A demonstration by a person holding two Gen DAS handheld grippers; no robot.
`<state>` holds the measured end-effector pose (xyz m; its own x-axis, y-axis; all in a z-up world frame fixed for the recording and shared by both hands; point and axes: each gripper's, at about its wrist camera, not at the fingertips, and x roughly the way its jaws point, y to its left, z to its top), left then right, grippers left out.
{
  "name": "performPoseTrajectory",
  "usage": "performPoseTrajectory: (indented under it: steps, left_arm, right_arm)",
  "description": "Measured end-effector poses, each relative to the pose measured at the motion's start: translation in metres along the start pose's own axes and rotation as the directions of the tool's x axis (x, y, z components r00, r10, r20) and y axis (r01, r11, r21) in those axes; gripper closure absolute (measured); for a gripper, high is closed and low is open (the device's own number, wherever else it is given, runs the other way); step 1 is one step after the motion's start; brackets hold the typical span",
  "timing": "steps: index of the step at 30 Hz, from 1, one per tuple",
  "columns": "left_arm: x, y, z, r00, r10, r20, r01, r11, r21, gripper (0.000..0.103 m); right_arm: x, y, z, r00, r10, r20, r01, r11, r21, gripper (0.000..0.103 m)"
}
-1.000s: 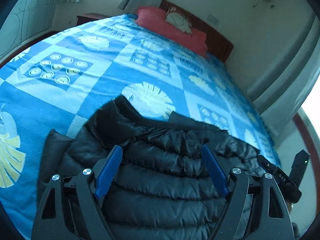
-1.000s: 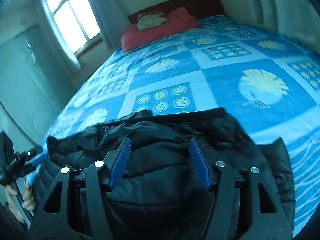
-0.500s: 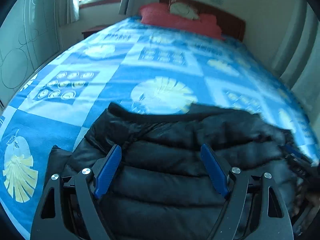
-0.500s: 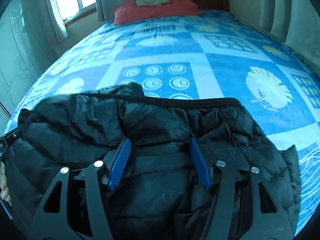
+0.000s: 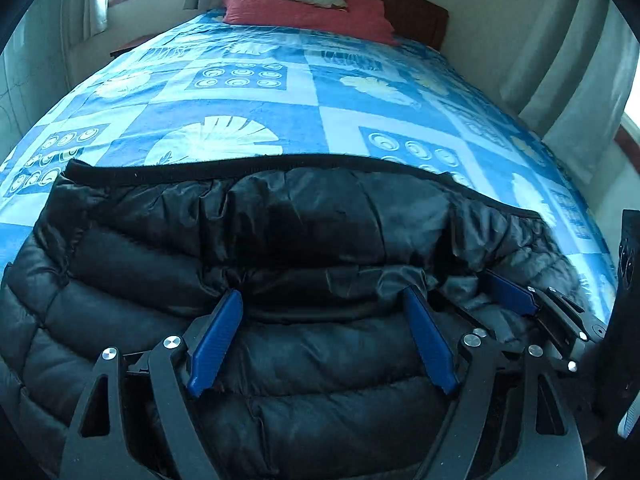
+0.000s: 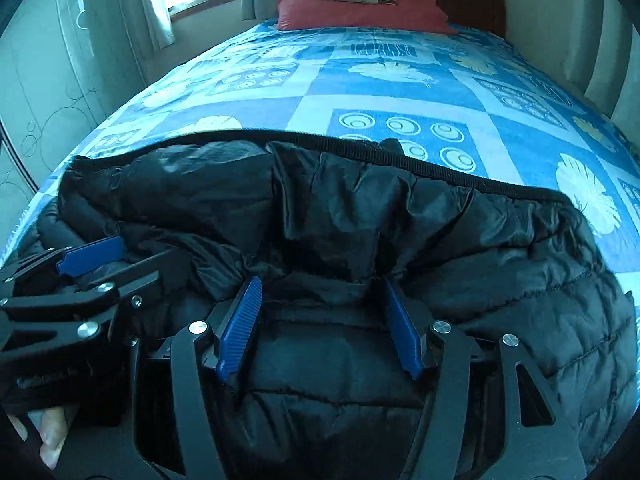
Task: Fold large clothes
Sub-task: 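Open both tools and press the folded jacket flat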
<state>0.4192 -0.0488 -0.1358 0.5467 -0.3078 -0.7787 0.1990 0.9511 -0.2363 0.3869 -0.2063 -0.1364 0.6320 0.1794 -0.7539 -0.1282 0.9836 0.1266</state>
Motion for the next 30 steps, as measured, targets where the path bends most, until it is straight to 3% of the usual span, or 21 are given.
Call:
performPoseTrajectory:
  steps: [2, 5, 8, 10, 11, 15, 18, 24, 30]
  left_arm:
    - [-0.026, 0.012, -0.004, 0.999, -0.04, 0.026, 0.041, 0.999, -0.019, 0.023]
    - [-0.059, 0.04, -0.012, 0.996, -0.016, 0.084, 0.021, 0.998, -0.058, 0.023]
    - [-0.075, 0.081, -0.019, 0.993, 0.055, 0.104, -0.04, 0.989, -0.146, 0.023]
    - [-0.066, 0.101, -0.024, 0.996, 0.04, 0.076, -0.025, 0.982, -0.189, 0.023]
    - [-0.061, 0.102, -0.025, 0.996, 0.049, 0.075, -0.035, 0.983, -0.182, 0.023]
    - [-0.036, 0.075, -0.025, 0.978, 0.205, 0.041, -0.203, 0.979, -0.032, 0.023]
    - [-0.062, 0.08, -0.032, 0.986, 0.158, 0.053, -0.155, 0.986, -0.054, 0.023]
    - [-0.139, 0.104, -0.082, 0.98, 0.15, 0.13, -0.131, 0.981, -0.144, 0.023]
    - [-0.198, 0.134, -0.161, 0.978, 0.159, 0.131, -0.105, 0.931, -0.349, 0.023]
  right_arm:
    - [-0.022, -0.018, -0.002, 0.999, 0.006, 0.044, -0.007, 0.999, 0.033, 0.042]
    - [-0.046, -0.061, -0.006, 0.996, -0.028, 0.082, 0.019, 0.993, 0.116, 0.042]
    - [-0.041, -0.104, -0.015, 0.993, -0.111, 0.034, 0.102, 0.975, 0.195, 0.042]
    - [-0.027, -0.122, -0.025, 0.998, -0.06, 0.014, 0.055, 0.967, 0.251, 0.041]
    - [-0.024, -0.122, -0.028, 0.998, -0.062, 0.022, 0.055, 0.966, 0.252, 0.041]
    - [-0.023, -0.109, -0.023, 0.992, -0.126, 0.006, 0.122, 0.973, 0.197, 0.039]
    - [-0.055, -0.111, -0.03, 0.996, -0.078, 0.049, 0.065, 0.971, 0.229, 0.039]
    - [-0.131, -0.133, -0.089, 0.993, -0.103, 0.059, 0.079, 0.945, 0.316, 0.033]
    - [-0.174, -0.151, -0.177, 0.992, -0.124, 0.016, 0.103, 0.887, 0.45, 0.032]
